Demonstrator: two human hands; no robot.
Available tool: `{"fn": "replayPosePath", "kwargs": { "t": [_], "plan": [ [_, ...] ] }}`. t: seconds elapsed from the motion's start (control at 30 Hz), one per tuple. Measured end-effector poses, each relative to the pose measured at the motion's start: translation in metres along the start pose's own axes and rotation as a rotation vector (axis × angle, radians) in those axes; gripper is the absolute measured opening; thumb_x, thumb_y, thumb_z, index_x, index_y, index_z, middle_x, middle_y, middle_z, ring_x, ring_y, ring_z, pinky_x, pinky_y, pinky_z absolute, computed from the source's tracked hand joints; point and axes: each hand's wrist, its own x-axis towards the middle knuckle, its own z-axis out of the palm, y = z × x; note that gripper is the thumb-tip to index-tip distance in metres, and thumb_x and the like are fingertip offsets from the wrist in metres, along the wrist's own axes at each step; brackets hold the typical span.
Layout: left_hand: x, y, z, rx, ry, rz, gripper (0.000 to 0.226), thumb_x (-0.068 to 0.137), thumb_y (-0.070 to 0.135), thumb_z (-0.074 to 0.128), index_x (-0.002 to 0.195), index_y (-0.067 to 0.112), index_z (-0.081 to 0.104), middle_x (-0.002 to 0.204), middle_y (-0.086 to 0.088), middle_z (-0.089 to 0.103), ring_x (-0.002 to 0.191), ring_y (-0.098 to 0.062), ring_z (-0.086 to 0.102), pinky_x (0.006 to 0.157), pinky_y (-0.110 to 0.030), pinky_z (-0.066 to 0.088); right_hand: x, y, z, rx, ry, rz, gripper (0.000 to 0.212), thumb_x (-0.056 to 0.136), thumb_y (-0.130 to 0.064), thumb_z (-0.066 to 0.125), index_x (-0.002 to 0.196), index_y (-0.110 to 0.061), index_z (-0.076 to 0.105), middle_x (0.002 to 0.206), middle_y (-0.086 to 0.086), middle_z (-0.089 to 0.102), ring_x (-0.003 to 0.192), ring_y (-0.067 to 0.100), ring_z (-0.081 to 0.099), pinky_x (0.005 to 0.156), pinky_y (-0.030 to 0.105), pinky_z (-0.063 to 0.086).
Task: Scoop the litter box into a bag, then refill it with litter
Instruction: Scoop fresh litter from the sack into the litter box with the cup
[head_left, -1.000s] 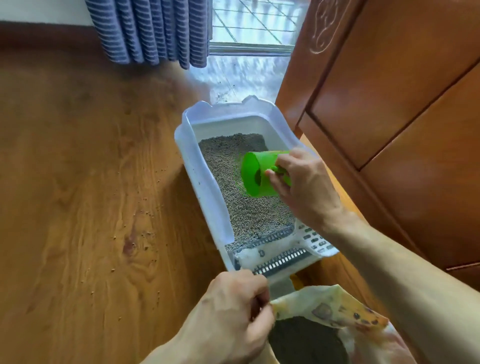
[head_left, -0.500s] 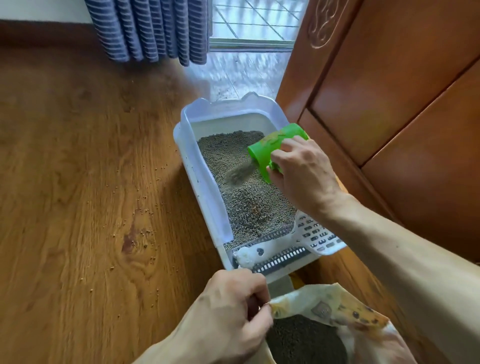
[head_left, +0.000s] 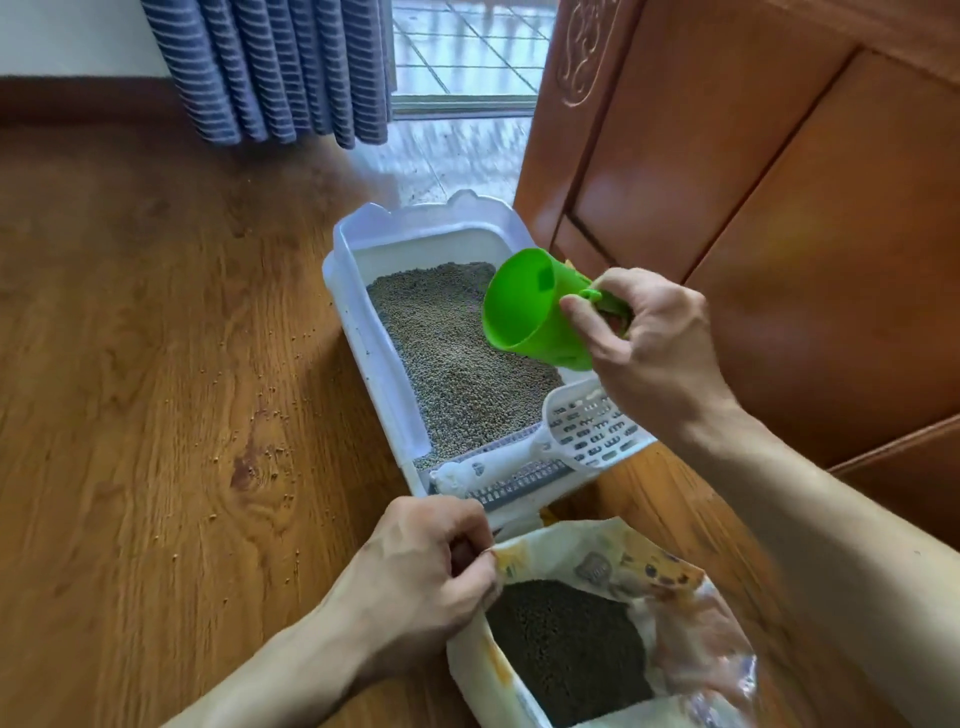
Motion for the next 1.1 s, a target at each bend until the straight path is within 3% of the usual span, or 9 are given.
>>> {"fn": "replayPosePath", "kwargs": {
  "t": [0.2,0.43,0.57,0.67,0.83,0.87,0.97,1.03,1.1],
  "plan": [
    [-0.004,0.009,0.003,0.051,0.030,-0.069,0.021,0.082,0.014,0.070,0.063,0.021,0.062,0.056,0.011,0.054,0.055,-0.006,0.050,0.052,-0.013,0.036,-0.053,0.001,-0.062,0.204,-0.007,0.135,0.030,0.092,-0.028,0.064,0.068,-0.010,0.061,0.059,0.006,0.053,0.054,0.008,0.044,0.051,0.027,0.037],
    [-0.008,0.021,0.010,0.134,0.127,-0.167,0.024,0.082,0.014,0.072,0.061,0.014,0.060,0.053,0.007,0.053,0.053,-0.007,0.047,0.050,-0.017,0.037,-0.108,0.007,-0.099,0.351,-0.155,0.158,0.034,0.090,-0.032,0.063,0.068,-0.005,0.059,0.061,0.016,0.051,0.053,0.025,0.044,0.049,0.039,0.040],
    [-0.015,0.024,0.016,0.181,0.145,-0.187,0.025,0.082,0.015,0.072,0.060,0.018,0.061,0.052,0.013,0.054,0.053,-0.004,0.049,0.051,-0.016,0.038,-0.138,0.007,-0.113,0.348,-0.239,0.134,0.031,0.089,-0.022,0.065,0.062,-0.013,0.056,0.054,-0.005,0.045,0.050,0.007,0.041,0.046,0.028,0.035],
    [-0.022,0.027,0.018,0.201,0.147,-0.196,0.024,0.083,0.019,0.073,0.061,0.020,0.062,0.053,0.009,0.056,0.053,-0.003,0.050,0.050,-0.016,0.039,-0.157,0.005,-0.112,0.316,-0.321,0.135,0.032,0.089,-0.025,0.066,0.062,-0.012,0.055,0.054,-0.003,0.044,0.049,0.010,0.040,0.045,0.031,0.033],
    [-0.023,0.035,0.018,0.213,0.137,-0.151,0.024,0.083,0.018,0.074,0.062,0.022,0.063,0.055,0.005,0.059,0.053,-0.005,0.052,0.050,-0.017,0.039,-0.171,-0.001,-0.099,0.089,-0.526,-0.093,0.024,0.089,-0.036,0.066,0.072,-0.026,0.053,0.070,-0.016,0.045,0.061,0.000,0.044,0.058,0.012,0.030],
    [-0.023,0.036,0.018,0.212,0.137,-0.143,0.023,0.083,0.017,0.074,0.063,0.022,0.063,0.055,0.005,0.060,0.054,-0.005,0.052,0.050,-0.017,0.040,-0.173,-0.002,-0.096,0.002,-0.603,-0.133,0.020,0.088,-0.040,0.066,0.080,-0.024,0.058,0.078,-0.016,0.046,0.066,0.000,0.044,0.062,0.015,0.033],
    [-0.026,0.037,0.018,0.216,0.139,-0.125,0.021,0.084,0.019,0.075,0.066,0.022,0.066,0.059,0.005,0.062,0.060,-0.006,0.057,0.052,-0.016,0.042,-0.185,0.001,-0.088,-0.227,-0.760,-0.070,0.039,0.085,-0.055,0.062,0.111,-0.027,0.059,0.107,-0.009,0.050,0.092,0.011,0.053,0.082,0.028,0.045],
    [-0.028,0.036,0.017,0.210,0.146,-0.118,0.020,0.084,0.020,0.075,0.067,0.021,0.066,0.060,0.003,0.064,0.063,-0.007,0.059,0.053,-0.016,0.041,-0.188,0.003,-0.091,-0.177,-0.706,0.005,0.043,0.085,-0.056,0.061,0.119,-0.031,0.057,0.114,-0.012,0.049,0.099,0.011,0.054,0.088,0.030,0.048],
    [-0.028,0.036,0.017,0.199,0.153,-0.120,0.019,0.084,0.020,0.075,0.067,0.021,0.067,0.061,0.003,0.064,0.064,-0.006,0.059,0.053,-0.015,0.042,-0.185,0.009,-0.094,-0.134,-0.608,0.046,0.040,0.085,-0.058,0.059,0.115,-0.031,0.059,0.109,-0.013,0.051,0.094,0.009,0.057,0.083,0.033,0.052]
  ]
}}
